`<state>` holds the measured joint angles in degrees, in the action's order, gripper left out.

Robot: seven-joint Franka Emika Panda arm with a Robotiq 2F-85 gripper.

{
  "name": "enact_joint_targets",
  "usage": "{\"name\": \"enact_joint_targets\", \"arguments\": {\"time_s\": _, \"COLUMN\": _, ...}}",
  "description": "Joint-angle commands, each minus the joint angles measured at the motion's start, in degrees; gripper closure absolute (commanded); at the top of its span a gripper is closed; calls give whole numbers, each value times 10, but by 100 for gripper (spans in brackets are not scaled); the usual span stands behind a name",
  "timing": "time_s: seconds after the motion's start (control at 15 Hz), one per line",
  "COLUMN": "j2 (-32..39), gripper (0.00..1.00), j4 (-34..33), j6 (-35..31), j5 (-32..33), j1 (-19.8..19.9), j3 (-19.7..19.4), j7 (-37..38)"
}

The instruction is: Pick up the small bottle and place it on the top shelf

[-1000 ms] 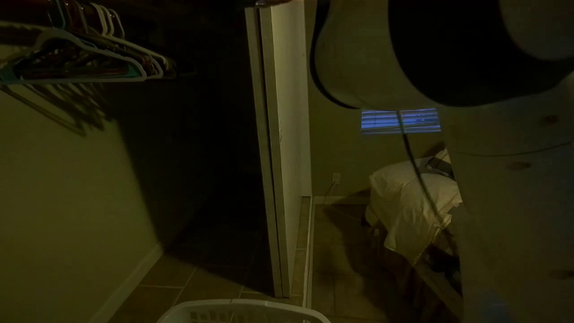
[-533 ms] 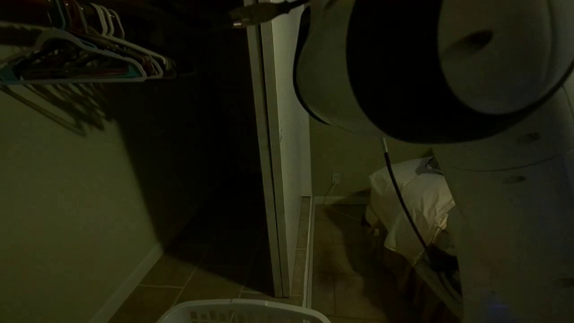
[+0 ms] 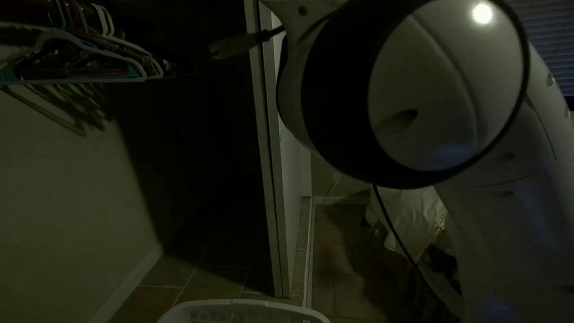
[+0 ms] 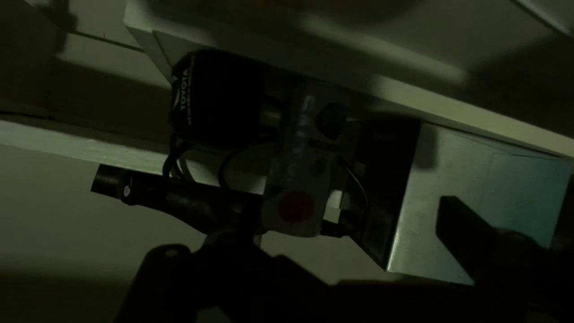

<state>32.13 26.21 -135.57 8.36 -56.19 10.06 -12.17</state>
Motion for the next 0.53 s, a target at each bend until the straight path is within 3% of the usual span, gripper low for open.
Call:
{"name": "enact_joint_targets", "arguments": {"time_s": 0.0, "j2": 25, "gripper": 0, "j4": -24, "j6": -41, "j5": 4, "j1": -7, "j3": -16, "j7": -8}}
{"name": "enact_joint_targets", "arguments": {"time_s": 0.4, "j2": 37, "gripper": 1, "j4": -16, "j6": -81, "j5": 1, "j1": -7, "j3": -21, "j7": -11}}
{"name": "enact_joint_targets", "arguments": {"time_s": 0.47, "j2": 40, "gripper": 8, "j4": -17, "j6": -87, "j5": 0, "j1": -8, "j3": -21, "j7": -12}}
